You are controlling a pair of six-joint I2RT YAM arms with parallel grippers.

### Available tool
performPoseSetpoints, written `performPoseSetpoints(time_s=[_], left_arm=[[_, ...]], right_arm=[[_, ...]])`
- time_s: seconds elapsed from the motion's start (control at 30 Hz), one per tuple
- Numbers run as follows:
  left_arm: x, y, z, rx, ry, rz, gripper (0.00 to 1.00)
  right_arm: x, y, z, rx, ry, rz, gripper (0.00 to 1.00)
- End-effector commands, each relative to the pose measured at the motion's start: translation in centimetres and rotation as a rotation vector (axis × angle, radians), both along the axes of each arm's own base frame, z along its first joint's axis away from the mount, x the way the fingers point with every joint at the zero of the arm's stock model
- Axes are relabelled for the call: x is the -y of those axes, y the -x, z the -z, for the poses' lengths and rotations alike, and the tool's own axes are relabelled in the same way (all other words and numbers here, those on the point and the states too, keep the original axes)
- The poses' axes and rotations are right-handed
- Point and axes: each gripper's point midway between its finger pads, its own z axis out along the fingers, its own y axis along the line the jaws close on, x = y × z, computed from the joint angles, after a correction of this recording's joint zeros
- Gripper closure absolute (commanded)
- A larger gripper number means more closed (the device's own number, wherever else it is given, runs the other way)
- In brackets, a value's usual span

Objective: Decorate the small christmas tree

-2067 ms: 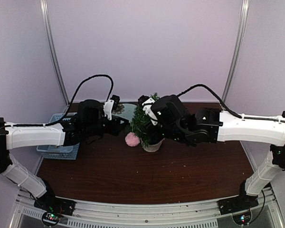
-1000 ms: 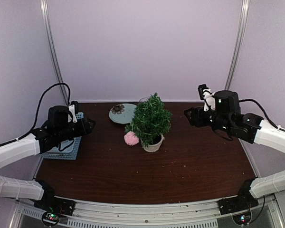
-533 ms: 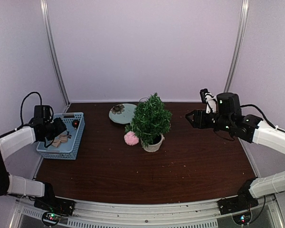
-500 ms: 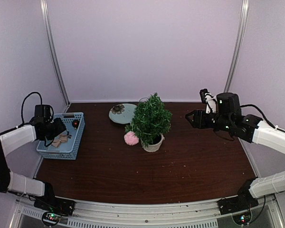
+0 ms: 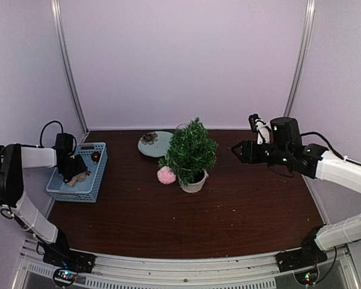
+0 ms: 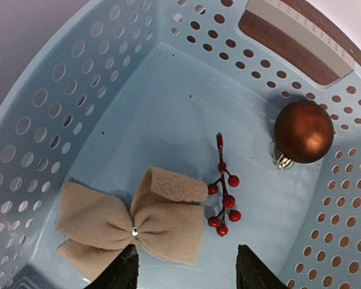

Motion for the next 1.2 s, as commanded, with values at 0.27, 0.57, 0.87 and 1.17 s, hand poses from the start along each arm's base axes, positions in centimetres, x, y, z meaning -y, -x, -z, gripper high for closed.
performPoseSetpoints(time_s=[0.27,0.57,0.87,1.17], left_arm=[[3.8,-3.4,-1.9,0.142,0.102,0.171,0.53],[12.8,0.7,-8.1,0.373,0.139,0.409,0.52],[15.0,3.4,-10.0,0.46,0.204,0.476,0.52],[15.3,3.4,-9.1,0.448,0.225,0.474,0.53]], right_arm=[[0.0,-2.0,1.2,-0.039,-0.064,-0.003,0.41],[-1.0,-6.3,6.8,-0.173,-0.216,-0.011,0.51],[-5.0,-9.3,10.5,-0.286,-0.387,-0.085,0.59],[-7.4,-10.0,12.5,-0.363,-0.519,-0.124,0.64]])
